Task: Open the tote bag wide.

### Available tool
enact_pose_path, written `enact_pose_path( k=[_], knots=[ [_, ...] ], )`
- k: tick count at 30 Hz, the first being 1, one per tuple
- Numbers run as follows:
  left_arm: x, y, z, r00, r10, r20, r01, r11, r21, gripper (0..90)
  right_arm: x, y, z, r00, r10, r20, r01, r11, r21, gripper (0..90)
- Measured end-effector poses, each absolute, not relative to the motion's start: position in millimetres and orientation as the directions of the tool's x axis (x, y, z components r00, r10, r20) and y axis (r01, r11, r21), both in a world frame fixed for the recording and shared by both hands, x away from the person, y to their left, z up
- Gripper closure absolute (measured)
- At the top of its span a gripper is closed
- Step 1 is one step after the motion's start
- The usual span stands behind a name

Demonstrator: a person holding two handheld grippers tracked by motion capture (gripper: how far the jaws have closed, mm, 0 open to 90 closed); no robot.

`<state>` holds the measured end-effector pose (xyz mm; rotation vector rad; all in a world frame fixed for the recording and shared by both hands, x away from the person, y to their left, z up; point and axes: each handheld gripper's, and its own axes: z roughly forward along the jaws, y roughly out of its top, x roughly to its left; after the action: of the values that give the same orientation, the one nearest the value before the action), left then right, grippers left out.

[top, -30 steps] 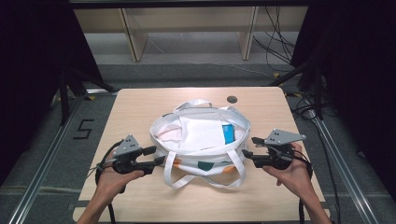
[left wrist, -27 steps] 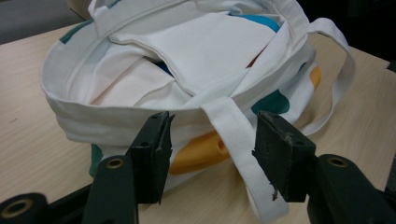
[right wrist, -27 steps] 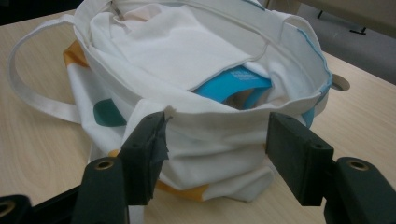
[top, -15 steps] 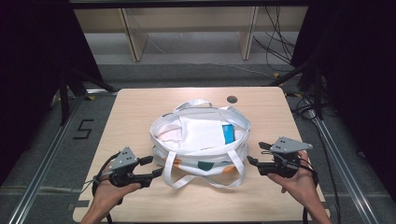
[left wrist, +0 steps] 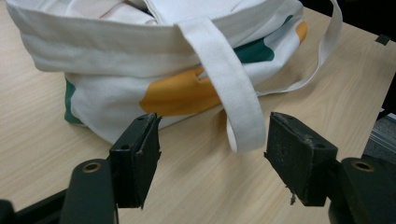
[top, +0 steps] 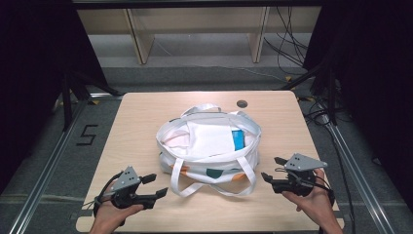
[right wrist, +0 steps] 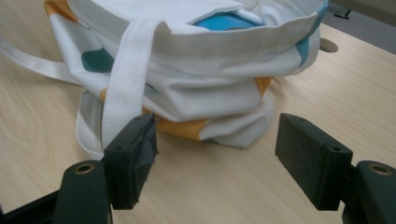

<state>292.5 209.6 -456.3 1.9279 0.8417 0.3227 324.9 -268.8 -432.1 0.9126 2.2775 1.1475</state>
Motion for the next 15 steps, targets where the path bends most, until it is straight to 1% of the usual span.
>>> enact_pose_path(
  k=[1,2,6,7,8,9,11,12,14,15],
  knots=[
    [290.7,210.4,-458.2,0.715,0.683,-0.145,0.438,-0.277,0.855,34.0,324.5,-269.5,-433.1,-0.694,0.716,-0.078,0.367,0.445,0.817,29.9],
    [290.7,212.0,-459.2,0.723,0.678,-0.13,0.427,-0.291,0.856,33.6,323.4,-269.7,-434.4,-0.691,0.718,-0.079,0.369,0.445,0.816,29.7],
    [287.4,215.8,-463.9,0.719,0.683,-0.129,0.436,-0.299,0.848,31.6,319.0,-270.9,-438.6,-0.682,0.727,-0.083,0.373,0.442,0.816,29.2],
    [285.7,217.3,-466.1,0.724,0.678,-0.13,0.432,-0.298,0.851,30.6,317.6,-272.2,-442.5,-0.685,0.723,-0.087,0.371,0.45,0.812,26.9],
    [283.5,216.1,-467.5,0.711,0.686,-0.156,0.448,-0.27,0.852,30.3,316.8,-273.0,-444.3,-0.686,0.721,-0.099,0.367,0.46,0.808,26.8],
    [283.1,216.6,-468.4,0.716,0.682,-0.15,0.442,-0.276,0.854,29.7,314.6,-272.7,-446.3,-0.684,0.725,-0.085,0.38,0.452,0.807,26.7],
    [281.9,216.9,-470.2,0.72,0.681,-0.134,0.431,-0.287,0.856,29.5,312.9,-273.9,-449.3,-0.688,0.719,-0.097,0.37,0.462,0.806,26.6],
    [280.5,216.3,-471.8,0.712,0.687,-0.146,0.445,-0.28,0.851,29.1,311.3,-274.4,-451.3,-0.688,0.719,-0.099,0.37,0.464,0.805,26.6],
    [280.4,217.7,-474.3,0.723,0.68,-0.123,0.434,-0.307,0.847,28.7,306.6,-273.9,-454.0,-0.68,0.731,-0.059,0.404,0.44,0.802,26.5],
    [280.4,217.7,-474.3,0.723,0.68,-0.123,0.434,-0.307,0.847,28.4,306.6,-273.9,-454.0,-0.68,0.731,-0.059,0.404,0.44,0.802,26.5]
  ],
)
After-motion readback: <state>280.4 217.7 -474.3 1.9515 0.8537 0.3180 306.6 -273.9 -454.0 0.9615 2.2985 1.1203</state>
